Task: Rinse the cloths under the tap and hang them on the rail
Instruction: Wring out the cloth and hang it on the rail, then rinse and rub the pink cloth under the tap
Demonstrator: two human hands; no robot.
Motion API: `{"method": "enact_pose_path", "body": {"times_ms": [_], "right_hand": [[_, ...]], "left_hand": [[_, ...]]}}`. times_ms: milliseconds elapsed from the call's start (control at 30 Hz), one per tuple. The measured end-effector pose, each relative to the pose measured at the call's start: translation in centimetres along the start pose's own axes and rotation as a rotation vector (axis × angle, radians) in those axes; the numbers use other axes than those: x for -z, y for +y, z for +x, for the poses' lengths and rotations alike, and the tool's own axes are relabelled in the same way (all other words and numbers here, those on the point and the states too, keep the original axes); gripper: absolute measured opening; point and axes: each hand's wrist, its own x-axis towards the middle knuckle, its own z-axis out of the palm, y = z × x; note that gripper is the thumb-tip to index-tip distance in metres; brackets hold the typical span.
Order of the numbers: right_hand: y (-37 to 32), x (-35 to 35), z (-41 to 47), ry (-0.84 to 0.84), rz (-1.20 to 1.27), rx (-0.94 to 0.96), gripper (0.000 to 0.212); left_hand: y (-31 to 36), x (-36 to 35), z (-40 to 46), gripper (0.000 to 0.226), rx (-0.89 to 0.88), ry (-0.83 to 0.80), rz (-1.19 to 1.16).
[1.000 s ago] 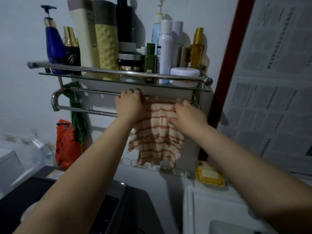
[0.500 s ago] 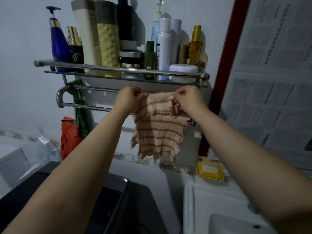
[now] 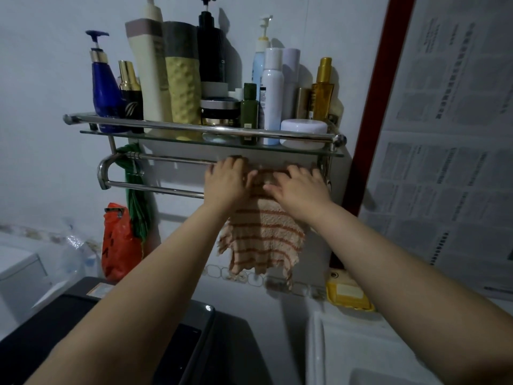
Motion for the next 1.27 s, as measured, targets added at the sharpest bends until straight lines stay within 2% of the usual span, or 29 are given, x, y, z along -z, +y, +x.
{"method": "enact_pose_path", "body": {"times_ms": [100,267,434,534,701,767,834,901,967,1068,1168,1268], "right_hand": [[0.4,-0.3,0.1,-0.098,-0.019,-0.023,0.065],[0.4,-0.3,-0.8,-0.106,-0.078,-0.041,0.07],[0.8,-0.4,-1.0,-0.089,-0.026,-0.041,0.062],[1.3,-0.3,-1.5,-0.083,-0.019,-0.038,0.059],[3.6,-1.3,-6.2,0.158,0.131,0.049,0.04],[5.3,-2.4,-9.3,0.322,0.208,0.079,0.032],[7.5,-3.9,-12.7,0.391,0.29,0.028,0.026],[9.9,-5.8,-16.4,0.324,0.344,-0.06,0.025],[12.2,-7.8,-20.1,0.218,0.415,-0.173,0.025],[15.8,-11.0,-25.8,0.061,0.55,-0.333,0.022],[19.5,-13.3,-31.2,-0.112,0.652,-0.453,0.018],[23.5,-15.0,-35.9,-0.329,0.654,-0.53,0.017]], "left_hand": [[0.0,-1.2,0.4,0.061,0.008,-0.201,0.015],[-0.7,-1.2,2.3,0.063,0.054,-0.286,0.006],[1.0,-0.9,1.7,0.048,-0.051,-0.144,0.041],[1.8,-1.5,-0.1,0.045,-0.072,-0.072,-0.023],[5.6,-2.5,-5.9,0.043,-0.21,0.117,-0.23],[8.1,-3.1,-8.6,0.031,-0.258,0.175,-0.312],[11.1,-4.2,-11.3,0.019,-0.331,0.185,-0.398],[14.1,-5.9,-13.9,0.017,-0.397,0.099,-0.441],[17.1,-8.1,-16.4,0.021,-0.393,-0.068,-0.484],[21.5,-11.3,-20.7,0.022,-0.284,-0.359,-0.571],[26.2,-14.5,-24.3,0.018,-0.192,-0.684,-0.558],[31.2,-17.6,-27.7,0.019,-0.097,-0.909,-0.51]]}}
